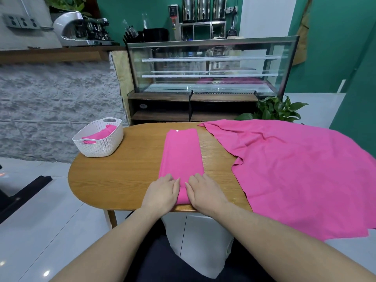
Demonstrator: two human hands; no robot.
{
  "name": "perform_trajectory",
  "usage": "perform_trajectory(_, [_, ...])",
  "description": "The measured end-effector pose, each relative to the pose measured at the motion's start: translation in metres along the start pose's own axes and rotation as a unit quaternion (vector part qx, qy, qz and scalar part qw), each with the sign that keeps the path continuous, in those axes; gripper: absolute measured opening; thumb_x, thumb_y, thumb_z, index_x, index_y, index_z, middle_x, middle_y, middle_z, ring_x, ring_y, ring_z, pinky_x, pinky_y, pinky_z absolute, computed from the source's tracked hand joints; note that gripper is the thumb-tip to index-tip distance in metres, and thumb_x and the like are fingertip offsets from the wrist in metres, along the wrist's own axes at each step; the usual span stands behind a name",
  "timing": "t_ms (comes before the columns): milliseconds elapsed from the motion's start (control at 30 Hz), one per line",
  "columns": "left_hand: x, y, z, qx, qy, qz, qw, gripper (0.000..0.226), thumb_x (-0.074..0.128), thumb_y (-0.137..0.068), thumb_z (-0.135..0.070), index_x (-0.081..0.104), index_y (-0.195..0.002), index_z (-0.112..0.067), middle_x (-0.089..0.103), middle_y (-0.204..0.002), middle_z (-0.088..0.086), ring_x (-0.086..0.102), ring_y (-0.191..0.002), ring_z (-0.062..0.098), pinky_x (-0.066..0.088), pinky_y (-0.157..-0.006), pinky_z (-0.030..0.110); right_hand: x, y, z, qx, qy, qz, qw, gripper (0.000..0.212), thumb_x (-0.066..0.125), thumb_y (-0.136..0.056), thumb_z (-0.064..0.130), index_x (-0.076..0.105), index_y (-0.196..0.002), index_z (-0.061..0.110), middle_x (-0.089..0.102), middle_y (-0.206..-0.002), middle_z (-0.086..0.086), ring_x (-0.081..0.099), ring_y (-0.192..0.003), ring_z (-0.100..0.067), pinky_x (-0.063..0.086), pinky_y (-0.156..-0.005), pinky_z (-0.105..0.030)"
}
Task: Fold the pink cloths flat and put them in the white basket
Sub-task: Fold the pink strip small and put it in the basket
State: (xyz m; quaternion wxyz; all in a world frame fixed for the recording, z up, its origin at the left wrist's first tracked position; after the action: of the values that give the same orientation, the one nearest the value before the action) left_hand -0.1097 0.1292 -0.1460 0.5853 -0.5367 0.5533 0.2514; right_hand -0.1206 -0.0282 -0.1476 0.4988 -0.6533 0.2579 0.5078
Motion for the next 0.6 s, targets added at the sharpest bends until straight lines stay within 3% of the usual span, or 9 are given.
perform_trajectory(67, [0.002,0.013,0.003,0.046,-0.036,-0.058,0.997,0.044,0.026,-0.102,-0.035,0.064,-0.086,-0.020,0.056,-0.079,-0.003,0.055,-0.069,0.023,0.044,-0.062,0.038,-0.004,-0.003,0.003,0.025,-0.030,0.029,0.999,0.034,0.031,-0.100,0.028,0.055,-0.083,0.012,0.057,-0.076,-0.010,0.054,-0.069,-0.032,0.049,-0.069,-0.047])
perform_trajectory(167, [0.006,0.024,0.002,0.051,-0.105,-0.073,0.991,0.032,0.036,-0.099,-0.029,0.066,-0.090,-0.022,0.057,-0.076,-0.005,0.053,-0.070,0.024,0.042,-0.061,0.038,-0.014,-0.005,0.005,0.050,-0.095,0.075,0.991,0.034,0.031,-0.104,0.028,0.056,-0.098,0.006,0.064,-0.095,-0.018,0.060,-0.087,-0.038,0.046,-0.080,-0.045])
perform_trajectory(267, [0.004,0.019,-0.001,0.024,-0.118,-0.070,0.990,0.036,0.035,-0.098,-0.030,0.059,-0.072,-0.022,0.055,-0.066,-0.004,0.051,-0.066,0.027,0.038,-0.059,0.037,-0.018,-0.008,0.004,0.089,-0.132,0.121,0.980,0.036,0.028,-0.106,0.030,0.054,-0.108,0.006,0.064,-0.110,-0.020,0.060,-0.101,-0.039,0.042,-0.085,-0.041])
perform_trajectory(333, [0.000,0.016,-0.002,0.010,-0.101,-0.052,0.993,0.042,0.030,-0.099,-0.034,0.048,-0.064,-0.023,0.054,-0.060,-0.003,0.052,-0.061,0.027,0.033,-0.057,0.035,-0.016,-0.006,0.006,0.086,-0.126,0.108,0.982,0.035,0.030,-0.105,0.029,0.056,-0.105,0.006,0.065,-0.105,-0.018,0.060,-0.097,-0.038,0.043,-0.081,-0.040])
perform_trajectory(433, [-0.003,0.009,-0.006,-0.018,-0.050,-0.023,0.998,0.047,0.026,-0.104,-0.037,0.042,-0.062,-0.023,0.059,-0.064,-0.001,0.054,-0.067,0.028,0.032,-0.062,0.035,-0.011,0.000,0.009,0.048,-0.060,0.048,0.996,0.031,0.037,-0.099,0.025,0.059,-0.084,0.009,0.062,-0.079,-0.014,0.056,-0.073,-0.035,0.049,-0.069,-0.044])
perform_trajectory(600, [-0.006,-0.003,-0.011,-0.099,-0.052,0.063,0.992,0.054,0.021,-0.105,-0.039,0.066,-0.085,-0.017,0.072,-0.090,0.008,0.066,-0.089,0.031,0.046,-0.078,0.035,-0.013,0.008,0.006,-0.001,-0.007,0.005,1.000,0.024,0.040,-0.095,0.027,0.053,-0.078,0.015,0.054,-0.069,-0.004,0.050,-0.064,-0.025,0.045,-0.059,-0.040])
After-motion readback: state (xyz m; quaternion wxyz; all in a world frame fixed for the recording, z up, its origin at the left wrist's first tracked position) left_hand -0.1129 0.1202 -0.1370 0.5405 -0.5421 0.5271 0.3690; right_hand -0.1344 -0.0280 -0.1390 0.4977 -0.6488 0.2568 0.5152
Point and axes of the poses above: each hand's wrist, its own y-axis away from the middle knuckle, its own x-axis out of the palm, z = x × y, the point moved 2 cm from there along -y, towards the middle knuckle
